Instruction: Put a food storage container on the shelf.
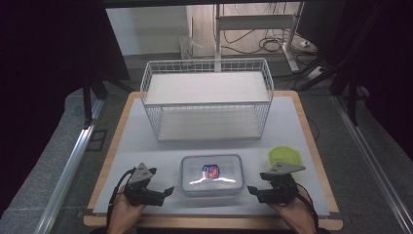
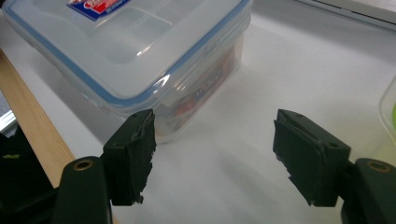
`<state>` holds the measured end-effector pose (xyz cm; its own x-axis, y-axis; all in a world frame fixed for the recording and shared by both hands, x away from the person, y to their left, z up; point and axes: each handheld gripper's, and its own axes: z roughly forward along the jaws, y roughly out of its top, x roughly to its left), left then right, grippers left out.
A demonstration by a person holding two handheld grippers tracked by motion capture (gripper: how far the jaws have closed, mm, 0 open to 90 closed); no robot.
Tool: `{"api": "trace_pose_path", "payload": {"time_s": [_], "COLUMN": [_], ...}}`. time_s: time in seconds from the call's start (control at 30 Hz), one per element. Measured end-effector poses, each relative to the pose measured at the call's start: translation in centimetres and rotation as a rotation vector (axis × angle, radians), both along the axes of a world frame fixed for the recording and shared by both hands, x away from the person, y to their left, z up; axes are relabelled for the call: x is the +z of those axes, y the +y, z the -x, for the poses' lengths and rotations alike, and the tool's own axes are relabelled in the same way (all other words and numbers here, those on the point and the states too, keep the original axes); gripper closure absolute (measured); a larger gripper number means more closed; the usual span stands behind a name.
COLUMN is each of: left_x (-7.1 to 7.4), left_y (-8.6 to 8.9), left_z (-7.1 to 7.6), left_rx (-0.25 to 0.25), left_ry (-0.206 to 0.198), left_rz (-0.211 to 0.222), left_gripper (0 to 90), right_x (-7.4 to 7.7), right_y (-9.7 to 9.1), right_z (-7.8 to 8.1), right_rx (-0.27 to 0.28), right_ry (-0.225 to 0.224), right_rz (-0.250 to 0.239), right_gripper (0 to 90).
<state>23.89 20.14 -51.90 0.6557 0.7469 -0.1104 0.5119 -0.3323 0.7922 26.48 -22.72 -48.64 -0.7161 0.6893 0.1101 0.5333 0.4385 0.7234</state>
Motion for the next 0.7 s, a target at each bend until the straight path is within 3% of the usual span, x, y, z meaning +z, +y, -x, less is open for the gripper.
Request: {"api": "trace_pose_path", "payload": {"time_s": [0.1,0.4,0.43,0.57,0.7], "left_x": [0.6,2.0,2.2,2.2,2.0], "left_y": [-0.3,-1.6,-2.0,-2.7,-3.3], "left_z": [-0.4,-1.1,-1.4,-2.2,-2.9], "left_rx": [-0.004,-0.035,-0.059,-0.075,-0.08], "left_ry": [0.047,0.062,0.071,0.088,0.106], "left_rz": [0.021,0.033,0.056,0.1,0.102], "left_gripper": [5.0,2.8,2.2,2.8,3.4], "right_x": [0.4,1.6,1.7,1.6,1.2], "right_y": [-0.1,0.6,0.8,1.7,2.2], "right_z": [-0.2,-0.9,-1.0,-1.6,-2.3], "right_rx": [-0.022,0.001,0.006,0.029,0.04], "right_ry": [0.014,0.027,0.029,0.039,0.055], "right_rz": [-0.041,-0.101,-0.107,-0.113,-0.116], "right_gripper": [29.1,29.2,29.2,26.4,22.3]}}
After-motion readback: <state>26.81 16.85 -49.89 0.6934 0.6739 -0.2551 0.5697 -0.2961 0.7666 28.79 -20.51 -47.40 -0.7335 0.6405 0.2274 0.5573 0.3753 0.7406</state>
